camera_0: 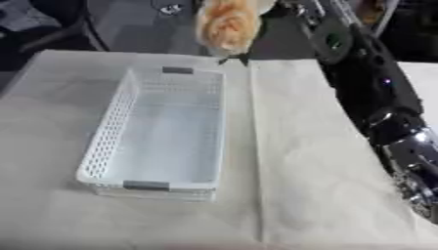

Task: Pick up objects on the table and place them in the box.

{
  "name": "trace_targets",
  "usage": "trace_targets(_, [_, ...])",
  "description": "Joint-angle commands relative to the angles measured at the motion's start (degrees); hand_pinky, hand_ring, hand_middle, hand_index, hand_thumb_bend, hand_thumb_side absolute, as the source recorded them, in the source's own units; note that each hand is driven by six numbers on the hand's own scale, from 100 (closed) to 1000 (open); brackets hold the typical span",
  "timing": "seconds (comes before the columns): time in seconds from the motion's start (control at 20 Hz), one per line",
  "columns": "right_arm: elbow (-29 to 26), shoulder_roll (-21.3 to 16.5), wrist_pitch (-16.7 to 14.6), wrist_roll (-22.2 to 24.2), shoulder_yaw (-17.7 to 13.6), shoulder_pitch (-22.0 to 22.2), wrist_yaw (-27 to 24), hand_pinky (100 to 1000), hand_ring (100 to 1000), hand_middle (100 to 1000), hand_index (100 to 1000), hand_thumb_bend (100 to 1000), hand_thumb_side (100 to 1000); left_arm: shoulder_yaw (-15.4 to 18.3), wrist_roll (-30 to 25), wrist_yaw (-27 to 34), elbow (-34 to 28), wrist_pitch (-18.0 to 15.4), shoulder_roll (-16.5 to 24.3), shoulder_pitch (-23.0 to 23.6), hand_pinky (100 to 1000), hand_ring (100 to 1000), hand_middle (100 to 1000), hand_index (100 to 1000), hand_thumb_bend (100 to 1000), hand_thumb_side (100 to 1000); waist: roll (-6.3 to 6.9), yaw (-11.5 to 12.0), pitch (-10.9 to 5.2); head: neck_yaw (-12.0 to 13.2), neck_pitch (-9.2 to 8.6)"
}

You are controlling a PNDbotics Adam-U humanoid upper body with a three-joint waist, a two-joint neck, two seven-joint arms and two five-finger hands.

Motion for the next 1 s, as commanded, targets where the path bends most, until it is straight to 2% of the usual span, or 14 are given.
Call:
trace_targets(0.05, [4.36,3.45,1.65,0.12,0.76,-0.56,8.06,152,525,586,639,100,100,-0.49,-0.77,0.95,-0.98,-0.58,-0.47,-1.71,574,715,739,793,100,782,0.29,0.47,-0.31,-1.53,-0.09])
trace_targets(0.1, [5.94,4.62,1.71,1.92,1.24,-0.33,10.71,381,665,717,753,100,111,-0.68,-1.01,1.18,-0.98,-0.68,-0.73,-2.02,574,714,739,793,100,781,0.28,0.74,-0.21,-1.80,-0.09])
trace_targets(0.15, [7.05,5.60,1.48,3.83,1.49,-0.17,12.95,726,831,842,887,100,289,-0.81,-1.22,1.37,-0.98,-0.76,-0.93,-2.25,574,714,738,793,100,781,0.26,0.93,-0.15,-1.97,-0.09])
trace_targets(0.25, [8.60,7.76,-0.19,9.03,2.16,0.57,16.60,963,957,958,1000,100,513,-1.08,-1.63,1.76,-0.98,-0.93,-1.29,-2.70,574,713,738,793,100,781,0.18,1.29,-0.11,-2.10,-0.09])
trace_targets(0.3, [8.67,8.61,-1.34,10.94,2.51,1.14,17.52,1000,990,989,1000,100,567,-1.17,-1.79,1.91,-0.98,-0.98,-1.39,-2.85,575,713,737,793,100,781,0.11,1.40,-0.15,-1.98,-0.09])
trace_targets(0.5, [7.29,9.87,-6.02,16.33,4.65,3.60,18.61,1000,1000,1000,1000,100,841,-1.33,-2.24,2.21,-0.98,-1.04,-1.32,-3.04,575,712,734,792,100,780,-0.11,1.40,-0.38,-0.88,-0.09])
trace_targets(0.6, [6.52,9.71,-7.97,18.45,5.53,4.47,18.01,1000,1000,1000,1000,100,878,-1.34,-2.40,2.22,-0.98,-0.97,-1.15,-2.93,575,712,732,792,100,779,-0.12,1.24,-0.49,-0.34,-0.09])
trace_targets(0.8, [5.06,8.44,-9.52,20.07,6.48,5.06,17.37,1000,1000,1000,1000,100,860,-1.24,-2.49,2.09,-0.98,-0.81,-0.74,-2.57,574,713,733,792,100,778,-0.05,0.84,-0.58,0.02,-0.09])
trace_targets(0.9, [3.93,7.35,-10.30,19.45,6.88,4.90,16.93,1000,1000,1000,1000,100,816,-1.20,-2.46,2.00,-0.98,-0.69,-0.51,-2.30,574,714,734,793,100,778,-0.02,0.52,-0.64,0.10,-0.09])
trace_targets(1.0, [2.41,6.04,-11.23,17.91,7.34,4.66,16.08,1000,1000,1000,1000,100,715,-1.17,-2.44,1.87,-0.98,-0.55,-0.29,-2.04,574,714,734,793,100,778,-0.01,0.22,-0.73,0.10,-0.09])
